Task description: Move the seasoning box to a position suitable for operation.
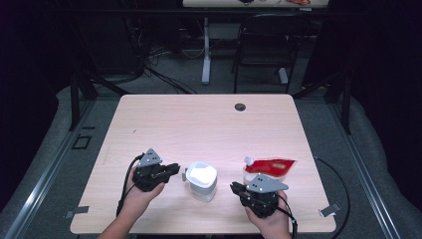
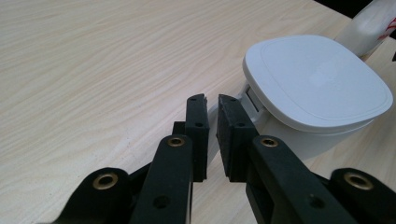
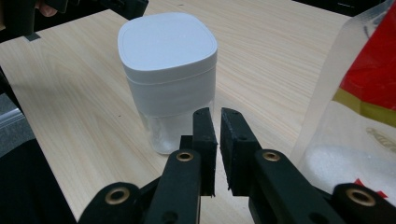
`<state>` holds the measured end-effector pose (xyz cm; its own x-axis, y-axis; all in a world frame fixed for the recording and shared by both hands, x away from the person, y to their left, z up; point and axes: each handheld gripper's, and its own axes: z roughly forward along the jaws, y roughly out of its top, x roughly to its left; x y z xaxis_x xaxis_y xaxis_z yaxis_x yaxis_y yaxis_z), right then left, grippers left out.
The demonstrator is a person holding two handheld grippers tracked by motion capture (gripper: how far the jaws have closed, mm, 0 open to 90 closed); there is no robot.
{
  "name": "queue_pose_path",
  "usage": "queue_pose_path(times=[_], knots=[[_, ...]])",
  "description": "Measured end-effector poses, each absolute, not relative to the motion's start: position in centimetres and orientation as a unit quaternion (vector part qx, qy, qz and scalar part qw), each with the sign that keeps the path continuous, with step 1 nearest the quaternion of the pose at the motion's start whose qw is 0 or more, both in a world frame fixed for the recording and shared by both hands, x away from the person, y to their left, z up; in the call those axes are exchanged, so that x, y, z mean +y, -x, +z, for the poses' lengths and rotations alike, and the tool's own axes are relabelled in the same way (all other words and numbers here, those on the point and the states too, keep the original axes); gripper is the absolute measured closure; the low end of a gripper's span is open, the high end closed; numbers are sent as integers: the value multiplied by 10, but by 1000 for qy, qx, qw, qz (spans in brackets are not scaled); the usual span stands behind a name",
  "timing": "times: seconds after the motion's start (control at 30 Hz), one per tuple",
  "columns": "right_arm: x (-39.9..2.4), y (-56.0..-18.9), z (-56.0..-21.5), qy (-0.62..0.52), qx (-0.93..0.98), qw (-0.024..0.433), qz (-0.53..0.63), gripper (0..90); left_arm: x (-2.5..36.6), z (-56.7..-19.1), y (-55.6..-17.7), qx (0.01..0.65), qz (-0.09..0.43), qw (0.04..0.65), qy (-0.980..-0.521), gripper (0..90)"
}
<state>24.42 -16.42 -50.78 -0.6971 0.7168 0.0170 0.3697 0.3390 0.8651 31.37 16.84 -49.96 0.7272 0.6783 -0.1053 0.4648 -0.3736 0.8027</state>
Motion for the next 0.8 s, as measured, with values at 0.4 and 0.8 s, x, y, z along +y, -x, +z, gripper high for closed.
queue_pose_path(times=[0.4, 0.8], knots=[[-158, -254, -504, -344, 798, 183, 460, 888, 157, -474, -330, 340, 120, 436, -825, 862], [-143, -259, -505, -342, 803, 193, 449, 900, 137, -472, -336, 321, 108, 418, -843, 900]])
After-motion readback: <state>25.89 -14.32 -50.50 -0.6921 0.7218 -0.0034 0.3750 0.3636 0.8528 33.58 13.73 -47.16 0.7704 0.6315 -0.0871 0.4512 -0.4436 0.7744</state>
